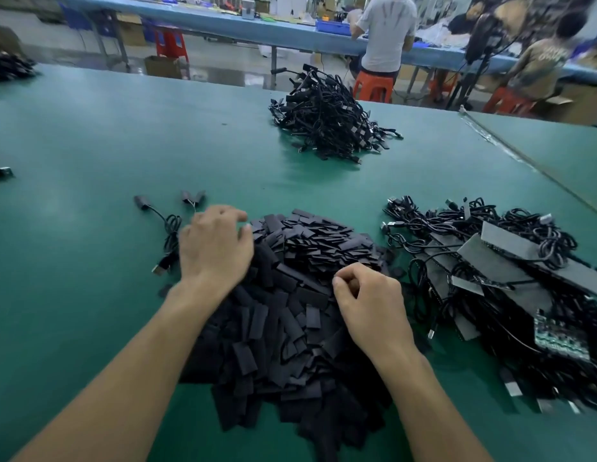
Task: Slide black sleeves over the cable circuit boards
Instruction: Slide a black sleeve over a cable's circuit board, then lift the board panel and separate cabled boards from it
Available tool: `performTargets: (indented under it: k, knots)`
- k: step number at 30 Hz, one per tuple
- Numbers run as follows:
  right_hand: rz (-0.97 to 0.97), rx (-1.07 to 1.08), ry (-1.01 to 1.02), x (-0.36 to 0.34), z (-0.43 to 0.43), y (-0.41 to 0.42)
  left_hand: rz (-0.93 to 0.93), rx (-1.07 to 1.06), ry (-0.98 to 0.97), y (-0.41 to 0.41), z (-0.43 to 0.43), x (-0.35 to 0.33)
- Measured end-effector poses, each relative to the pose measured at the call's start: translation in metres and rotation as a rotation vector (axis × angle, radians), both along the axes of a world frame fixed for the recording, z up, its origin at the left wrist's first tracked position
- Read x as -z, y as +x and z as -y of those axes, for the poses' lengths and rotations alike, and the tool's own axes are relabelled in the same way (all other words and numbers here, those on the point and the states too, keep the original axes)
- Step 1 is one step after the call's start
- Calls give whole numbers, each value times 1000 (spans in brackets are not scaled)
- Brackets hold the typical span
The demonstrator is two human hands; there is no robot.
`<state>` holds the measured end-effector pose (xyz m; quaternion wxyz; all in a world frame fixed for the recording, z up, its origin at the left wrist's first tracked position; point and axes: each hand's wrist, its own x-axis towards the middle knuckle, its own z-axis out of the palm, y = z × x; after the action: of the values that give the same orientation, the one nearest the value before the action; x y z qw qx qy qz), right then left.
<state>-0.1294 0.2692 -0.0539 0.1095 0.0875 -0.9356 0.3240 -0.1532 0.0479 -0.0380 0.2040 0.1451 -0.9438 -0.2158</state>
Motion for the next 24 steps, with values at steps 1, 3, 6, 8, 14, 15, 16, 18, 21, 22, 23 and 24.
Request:
performTargets:
  k: [1, 3, 6, 8, 14, 15, 16, 18, 21, 22, 23, 24]
  knots:
    - [-6, -4, 26, -6, 1, 1, -5, 44, 10, 9, -9, 1]
    - [-86, 19, 60, -22, -2, 2, 13, 118, 32, 24, -24, 5]
    - [-315, 164, 121, -52, -18, 3, 62, 177, -1, 38, -35, 19]
    - [-368, 297, 216, -67, -35, 1, 75, 188, -32, 44, -38, 27]
    - [-146, 504, 360, -81, -83, -10, 57, 191, -5, 45, -39, 31]
    - [-191, 508, 364, -81, -87, -10, 55, 190, -1, 45, -38, 30]
    - [-236, 511, 358, -82, -90, -10, 54, 188, 4, 46, -39, 30]
    - [-305, 511, 340, -86, -95, -13, 50, 183, 10, 46, -38, 30]
    - [-402, 452, 301, -98, -101, -20, 49, 177, 7, 46, -39, 30]
    - [-454, 421, 273, -106, -99, -21, 49, 175, 1, 46, -40, 30]
    - [-513, 388, 236, -116, -95, -22, 49, 173, -4, 45, -40, 30]
    - [-571, 353, 193, -126, -90, -24, 50, 170, -6, 45, -40, 31]
